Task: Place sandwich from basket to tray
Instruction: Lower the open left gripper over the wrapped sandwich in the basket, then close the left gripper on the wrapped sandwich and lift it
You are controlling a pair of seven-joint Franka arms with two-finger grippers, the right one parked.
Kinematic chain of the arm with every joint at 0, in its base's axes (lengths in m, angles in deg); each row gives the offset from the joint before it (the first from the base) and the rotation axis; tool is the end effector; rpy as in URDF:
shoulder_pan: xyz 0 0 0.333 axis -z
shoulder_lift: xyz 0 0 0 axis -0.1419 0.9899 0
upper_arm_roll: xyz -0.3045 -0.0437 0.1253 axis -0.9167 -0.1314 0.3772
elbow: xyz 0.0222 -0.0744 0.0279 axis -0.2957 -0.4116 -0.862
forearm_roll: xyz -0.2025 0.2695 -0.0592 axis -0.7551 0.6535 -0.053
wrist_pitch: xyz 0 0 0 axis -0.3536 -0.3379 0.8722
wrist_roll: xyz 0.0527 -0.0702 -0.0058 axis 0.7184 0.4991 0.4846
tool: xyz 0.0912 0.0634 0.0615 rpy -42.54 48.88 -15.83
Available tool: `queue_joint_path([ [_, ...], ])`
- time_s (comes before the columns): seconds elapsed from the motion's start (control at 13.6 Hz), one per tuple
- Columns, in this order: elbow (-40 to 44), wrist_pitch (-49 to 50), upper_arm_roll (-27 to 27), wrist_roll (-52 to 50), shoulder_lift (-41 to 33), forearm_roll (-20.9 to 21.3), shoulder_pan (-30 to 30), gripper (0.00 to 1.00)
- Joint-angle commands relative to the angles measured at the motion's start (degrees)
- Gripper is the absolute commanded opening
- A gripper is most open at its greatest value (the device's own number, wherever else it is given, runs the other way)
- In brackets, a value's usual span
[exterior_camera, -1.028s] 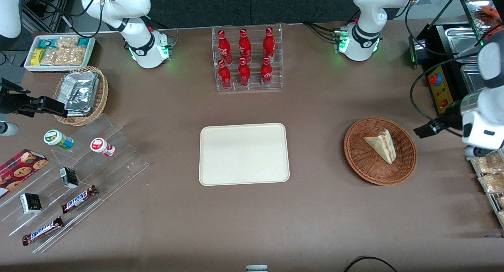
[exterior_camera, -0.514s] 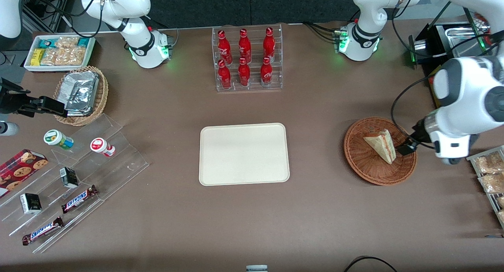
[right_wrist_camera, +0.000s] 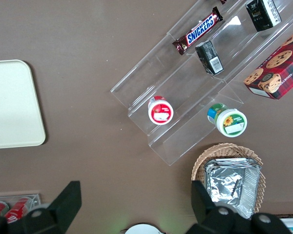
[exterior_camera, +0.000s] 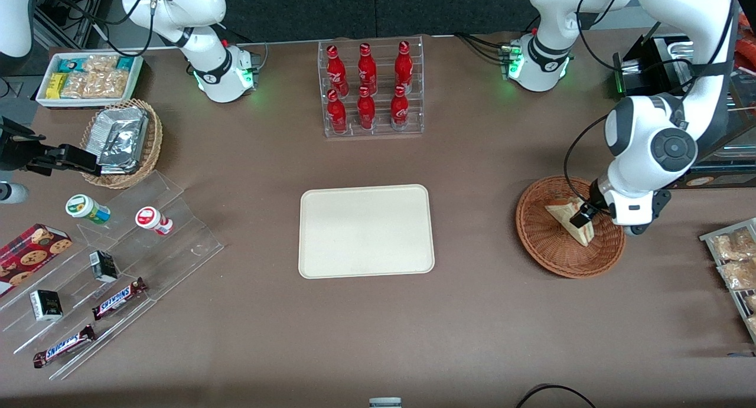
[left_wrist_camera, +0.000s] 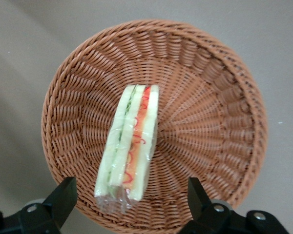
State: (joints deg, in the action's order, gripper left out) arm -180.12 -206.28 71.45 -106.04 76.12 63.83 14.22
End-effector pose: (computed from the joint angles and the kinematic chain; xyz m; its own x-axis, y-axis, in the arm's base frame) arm 0.5032 -0.0252 0.3442 0.7097 0.7045 0.0030 0.7016 -0.7063 -0.0946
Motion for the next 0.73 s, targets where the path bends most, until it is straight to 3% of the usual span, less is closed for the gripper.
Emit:
queue_joint_path([
  [0.0, -4.13, -4.25, 0.28, -1.27, -1.78, 1.33, 0.09, 1.0],
  [0.51, -7.92, -12.36, 0.45, -1.45, 1.38, 1.16, -0.18, 0.97],
  [0.59, -7.84, -12.36, 0.45, -1.53, 1.47, 1.16, -0.18, 0.82],
  [0.66, -7.58, -12.27, 0.45, -1.8, 1.47, 1.16, -0.18, 0.49],
])
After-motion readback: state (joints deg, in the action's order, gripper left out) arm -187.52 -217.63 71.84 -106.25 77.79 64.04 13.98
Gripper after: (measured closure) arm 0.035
